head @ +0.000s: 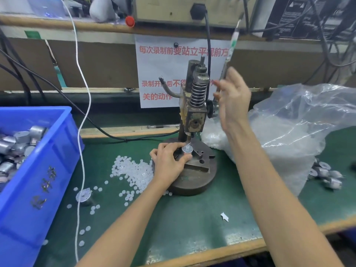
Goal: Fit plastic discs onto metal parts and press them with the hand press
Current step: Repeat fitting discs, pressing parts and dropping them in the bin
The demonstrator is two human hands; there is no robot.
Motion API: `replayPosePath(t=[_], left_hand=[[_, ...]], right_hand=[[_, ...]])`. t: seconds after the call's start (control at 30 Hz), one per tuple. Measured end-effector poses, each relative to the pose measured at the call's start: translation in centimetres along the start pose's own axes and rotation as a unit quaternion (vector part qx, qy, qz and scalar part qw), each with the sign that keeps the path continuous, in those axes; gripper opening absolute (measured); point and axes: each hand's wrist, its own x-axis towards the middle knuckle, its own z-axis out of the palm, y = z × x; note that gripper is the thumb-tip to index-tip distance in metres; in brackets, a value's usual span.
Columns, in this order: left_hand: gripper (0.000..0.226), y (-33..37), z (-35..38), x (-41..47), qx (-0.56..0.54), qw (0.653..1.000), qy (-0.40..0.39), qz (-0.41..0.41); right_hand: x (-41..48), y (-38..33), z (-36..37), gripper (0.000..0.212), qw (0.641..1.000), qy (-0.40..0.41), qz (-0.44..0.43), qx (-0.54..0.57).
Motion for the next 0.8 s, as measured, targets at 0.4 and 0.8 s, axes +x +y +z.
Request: replayPosePath(t=[0.4,0.8], left_hand=[[0.035,0.6,-1.5,-1.0,0.011,0.999,-0.035,0.021],[0.027,8.5,1.4,-10.7,-0.102,0.968,-0.206,0.105]], right_hand=[[-11.3,10.3,-5.9,0.02,0.963,-0.047,0.089,-0.251],[-18.2,4.9,-15.6,0.011,0.967,-0.08,0.2,-0.134]])
